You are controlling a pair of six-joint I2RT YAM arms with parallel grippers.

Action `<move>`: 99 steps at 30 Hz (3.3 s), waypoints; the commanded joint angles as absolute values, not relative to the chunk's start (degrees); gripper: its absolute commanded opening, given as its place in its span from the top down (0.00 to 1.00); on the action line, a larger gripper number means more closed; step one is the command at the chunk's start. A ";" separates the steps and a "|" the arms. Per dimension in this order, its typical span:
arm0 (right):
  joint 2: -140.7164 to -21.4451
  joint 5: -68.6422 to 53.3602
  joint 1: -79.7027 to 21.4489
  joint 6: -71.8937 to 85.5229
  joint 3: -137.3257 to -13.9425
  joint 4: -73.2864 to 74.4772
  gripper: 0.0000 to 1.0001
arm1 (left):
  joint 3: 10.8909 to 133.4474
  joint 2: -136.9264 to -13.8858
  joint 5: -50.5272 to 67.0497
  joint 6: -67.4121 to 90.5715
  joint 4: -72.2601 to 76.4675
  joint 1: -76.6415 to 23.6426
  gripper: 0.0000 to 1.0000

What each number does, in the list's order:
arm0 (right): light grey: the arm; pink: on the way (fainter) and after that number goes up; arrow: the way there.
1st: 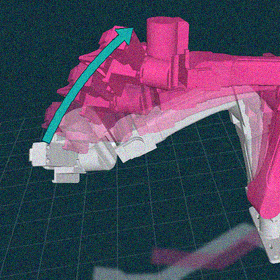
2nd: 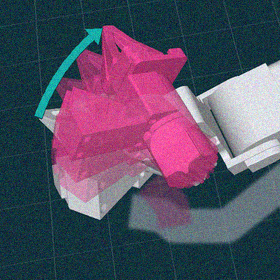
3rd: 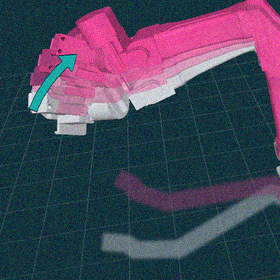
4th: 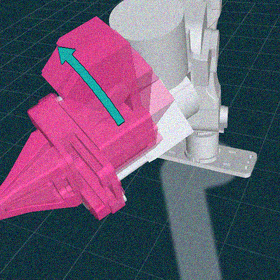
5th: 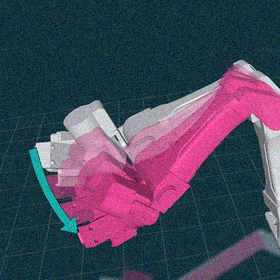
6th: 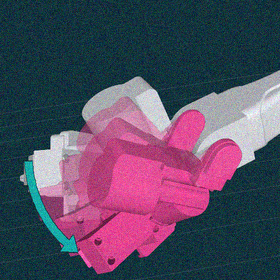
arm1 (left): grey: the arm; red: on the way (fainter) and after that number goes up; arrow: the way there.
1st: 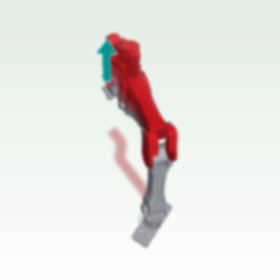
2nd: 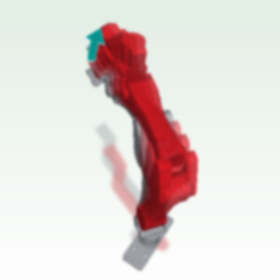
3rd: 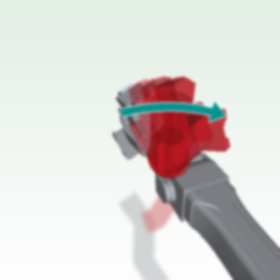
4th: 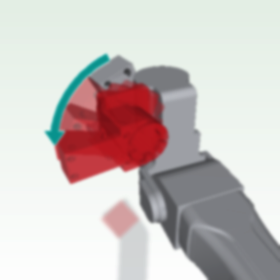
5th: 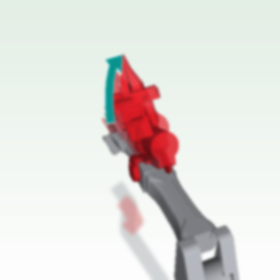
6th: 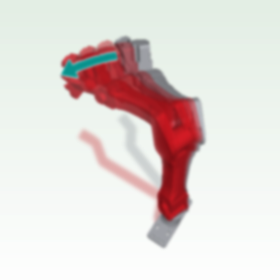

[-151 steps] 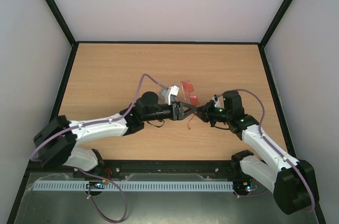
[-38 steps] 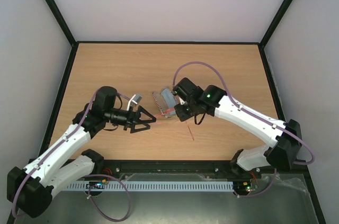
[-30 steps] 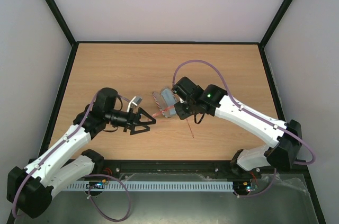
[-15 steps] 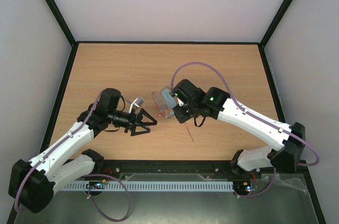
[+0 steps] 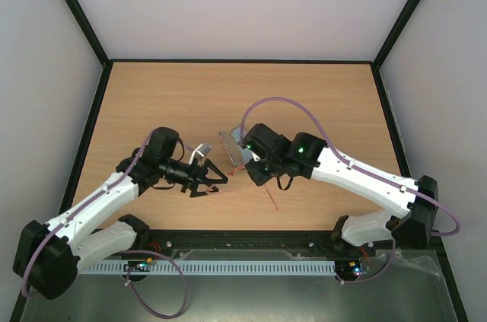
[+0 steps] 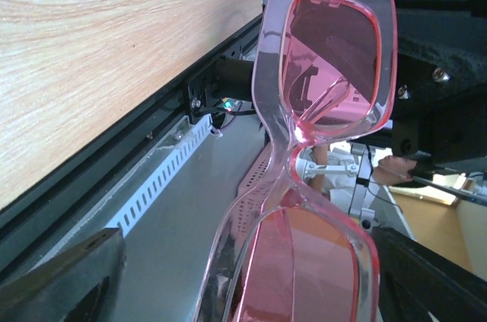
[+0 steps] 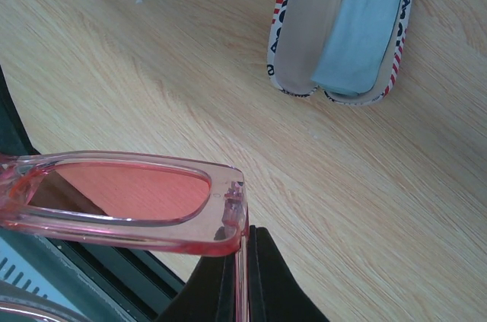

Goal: Organize the sunglasses
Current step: Fold the sunglasses.

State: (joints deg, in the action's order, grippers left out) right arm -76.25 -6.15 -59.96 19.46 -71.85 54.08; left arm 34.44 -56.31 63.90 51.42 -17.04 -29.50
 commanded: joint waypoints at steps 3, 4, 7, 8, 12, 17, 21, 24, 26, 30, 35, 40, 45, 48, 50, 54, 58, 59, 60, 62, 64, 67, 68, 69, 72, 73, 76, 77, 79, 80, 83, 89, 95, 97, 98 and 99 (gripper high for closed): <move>-74.04 -4.39 -60.64 18.72 -70.72 54.06 0.99 | 35.01 -56.43 65.63 51.73 -15.80 -30.65 0.21; -73.70 -4.58 -60.64 18.72 -70.48 53.94 0.99 | 34.92 -56.36 65.62 51.94 -15.63 -30.75 0.24; -72.91 -4.77 -60.60 18.72 -69.95 53.71 0.99 | 34.63 -56.12 65.72 52.27 -15.30 -31.09 0.26; -72.79 -4.94 -60.63 18.72 -69.89 53.64 0.99 | 34.55 -56.13 65.72 52.37 -15.29 -31.18 0.27; -73.01 -4.86 -60.61 18.76 -70.00 53.66 0.99 | 34.48 -56.42 65.79 52.38 -15.12 -31.49 0.32; -73.52 -4.17 -60.62 18.81 -70.22 53.79 0.99 | 34.34 -56.17 65.77 52.71 -15.07 -31.88 0.38; -73.50 -3.84 -60.60 18.81 -70.31 53.85 0.99 | 34.18 -56.12 65.70 52.87 -14.96 -32.23 0.44; -73.48 -3.67 -60.58 18.81 -70.33 53.88 0.99 | 34.04 -56.23 65.82 53.00 -14.77 -32.27 0.50; -73.62 -3.48 -60.60 18.90 -70.46 53.96 0.99 | 34.18 -56.17 65.77 53.08 -14.68 -32.31 0.51; -74.21 -3.18 -60.62 18.90 -70.89 54.21 0.99 | 33.98 -56.25 65.76 53.13 -14.56 -32.51 0.54; -74.82 -2.53 -60.64 19.06 -71.83 54.66 0.99 | 33.88 -56.19 65.72 53.14 -14.59 -32.48 0.57; -74.67 -1.50 -60.62 19.51 -72.81 55.31 0.87 | 33.93 -56.32 65.56 52.95 -14.85 -32.14 0.57; -74.44 1.11 -60.57 20.72 -73.57 56.04 0.75 | 33.98 -56.26 65.40 52.74 -15.09 -31.90 0.57; -74.66 3.82 -60.47 22.23 -74.79 57.25 0.74 | 33.85 -56.23 65.39 52.65 -15.12 -31.86 0.57; -74.33 5.58 -60.19 23.20 -75.97 58.01 0.73 | 33.88 -56.33 65.33 52.64 -15.12 -31.74 0.57; -72.54 8.62 -58.28 25.75 -79.23 60.42 0.69 | 35.07 -57.02 64.45 51.45 -16.12 -30.76 0.57; -69.90 0.51 -58.18 27.13 -79.27 58.87 0.65 | 37.74 -59.38 60.80 51.38 -16.14 -30.20 0.59; -69.60 -2.79 -58.18 27.56 -78.18 57.79 0.65 | 37.84 -59.60 60.43 52.78 -14.00 -30.23 0.59; -69.34 -6.35 -58.26 27.92 -75.98 56.68 0.66 | 37.76 -59.81 60.08 54.16 -11.95 -30.23 0.59; -68.26 -9.71 -59.18 29.39 -72.07 53.89 0.67 | 37.92 -60.67 59.19 54.86 -10.01 -30.23 0.59; -67.03 -11.52 -60.57 30.79 -68.38 51.73 0.68 | 37.82 -61.32 58.58 55.14 -8.98 -30.19 0.60; -65.39 -13.84 -61.87 32.48 -63.62 48.57 0.68 | 37.67 -61.86 58.37 56.21 -7.12 -30.15 0.60; -64.96 -14.22 -62.15 32.91 -62.32 47.61 0.69 | 37.73 -62.02 58.43 56.31 -6.78 -30.15 0.60; -64.81 -14.46 -62.26 33.29 -61.45 46.95 0.70 | 37.99 -62.16 58.44 56.37 -6.69 -30.03 0.60; -65.36 -14.94 -62.23 33.43 -60.24 44.93 0.77 | 38.42 -62.46 58.72 56.36 -6.59 -29.66 0.60; -65.96 -15.50 -62.23 33.28 -60.15 44.28 0.81 | 38.49 -62.61 58.99 56.24 -6.58 -29.70 0.60; -68.42 -15.10 -62.28 32.78 -59.93 42.47 0.81 | 38.58 -62.52 59.74 56.16 -6.50 -29.70 0.60; -69.52 -14.48 -62.24 32.64 -60.09 42.11 0.82 | 38.51 -62.29 59.96 56.20 -6.51 -29.71 0.60; -71.58 -13.00 -62.23 32.63 -60.91 40.84 0.82 | 38.20 -61.79 60.47 56.26 -6.55 -29.71 0.59; -72.77 -12.47 -62.23 32.50 -61.40 40.31 0.82 | 38.03 -61.45 60.63 56.30 -6.59 -29.71 0.59; -76.49 -9.70 -62.26 32.46 -63.86 39.84 0.84 | 37.59 -60.57 61.07 56.65 -6.44 -29.71 0.59; -80.75 -3.08 -61.23 32.64 -69.41 40.68 0.87 | 37.08 -59.53 61.53 56.88 -6.42 -29.69 0.59; -80.57 -2.22 -57.45 32.68 -70.37 40.33 0.87 | 36.33 -59.07 61.66 57.00 -5.94 -29.68 0.59; -80.47 -2.49 -57.03 32.69 -70.61 40.22 0.87 | 36.26 -58.96 61.57 57.21 -5.70 -29.66 0.59; -80.26 -2.68 -56.97 32.74 -70.68 40.07 0.87 | 36.29 -58.96 61.53 57.35 -5.40 -29.70 0.59; -79.84 -2.95 -56.92 32.84 -70.59 39.86 0.87 | 36.29 -59.09 61.22 57.46 -5.29 -29.68 0.59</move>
